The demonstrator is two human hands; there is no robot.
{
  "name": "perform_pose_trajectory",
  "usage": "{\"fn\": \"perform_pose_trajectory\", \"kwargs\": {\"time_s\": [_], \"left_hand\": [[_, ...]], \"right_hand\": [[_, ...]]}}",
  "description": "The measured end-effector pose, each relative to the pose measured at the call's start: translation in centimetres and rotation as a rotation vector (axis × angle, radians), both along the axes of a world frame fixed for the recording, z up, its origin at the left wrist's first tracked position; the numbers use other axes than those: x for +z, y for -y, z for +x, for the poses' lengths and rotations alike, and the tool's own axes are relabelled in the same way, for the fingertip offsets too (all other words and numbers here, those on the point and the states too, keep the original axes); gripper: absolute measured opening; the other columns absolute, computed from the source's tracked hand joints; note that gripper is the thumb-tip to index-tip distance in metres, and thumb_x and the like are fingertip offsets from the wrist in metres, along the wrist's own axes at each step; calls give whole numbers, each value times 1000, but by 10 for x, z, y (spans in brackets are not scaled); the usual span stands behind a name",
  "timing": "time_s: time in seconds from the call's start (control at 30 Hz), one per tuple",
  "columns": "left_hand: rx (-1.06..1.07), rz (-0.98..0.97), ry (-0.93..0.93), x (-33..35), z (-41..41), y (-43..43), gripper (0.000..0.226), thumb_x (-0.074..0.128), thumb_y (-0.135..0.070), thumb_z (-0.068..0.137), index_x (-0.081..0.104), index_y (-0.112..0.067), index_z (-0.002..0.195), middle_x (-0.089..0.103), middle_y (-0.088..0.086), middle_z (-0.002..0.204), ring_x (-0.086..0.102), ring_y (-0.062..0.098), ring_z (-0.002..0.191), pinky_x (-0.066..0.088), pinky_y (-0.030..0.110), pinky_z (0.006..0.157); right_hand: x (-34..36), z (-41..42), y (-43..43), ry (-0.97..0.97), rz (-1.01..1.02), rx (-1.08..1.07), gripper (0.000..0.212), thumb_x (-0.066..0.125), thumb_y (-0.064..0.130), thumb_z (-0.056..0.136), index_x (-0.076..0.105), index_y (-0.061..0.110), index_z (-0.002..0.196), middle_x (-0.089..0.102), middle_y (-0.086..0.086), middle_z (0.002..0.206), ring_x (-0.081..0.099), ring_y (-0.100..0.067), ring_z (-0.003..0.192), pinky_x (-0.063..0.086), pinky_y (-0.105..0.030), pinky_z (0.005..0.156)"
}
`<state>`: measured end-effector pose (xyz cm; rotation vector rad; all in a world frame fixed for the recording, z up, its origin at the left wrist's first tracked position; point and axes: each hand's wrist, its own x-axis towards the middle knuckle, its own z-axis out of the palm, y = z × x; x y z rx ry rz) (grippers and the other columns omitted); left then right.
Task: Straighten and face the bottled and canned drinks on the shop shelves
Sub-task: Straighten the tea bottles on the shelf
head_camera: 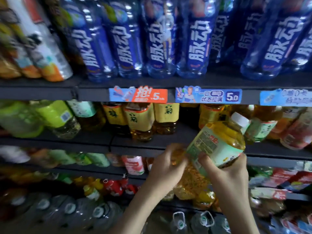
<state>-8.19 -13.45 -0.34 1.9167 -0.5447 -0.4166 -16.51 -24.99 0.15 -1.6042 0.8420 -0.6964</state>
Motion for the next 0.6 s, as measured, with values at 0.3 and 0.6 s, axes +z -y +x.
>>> {"fn": "perform_pose_trajectory", "kwargs": {"time_s": [0.3,0.6], "left_hand": [[561,55,159,-3,70,-126,16,60,-19,89,60,-18,105,67,-3,89,63,7,81,38,7,57],[628,77,336,-29,148,-237,37,64,-20,88,53,-12,122,64,3,108,62,18,96,54,33,78]], "right_hand": [[1,57,-110,-48,25,110,58,86,30,62,43,18,98,57,2,88,58,-17,80,46,-32,65],[-13,116,-227,20,47,60,60,86,29,61,44,18,103,58,2,94,58,-11,84,44,-26,66]]}}
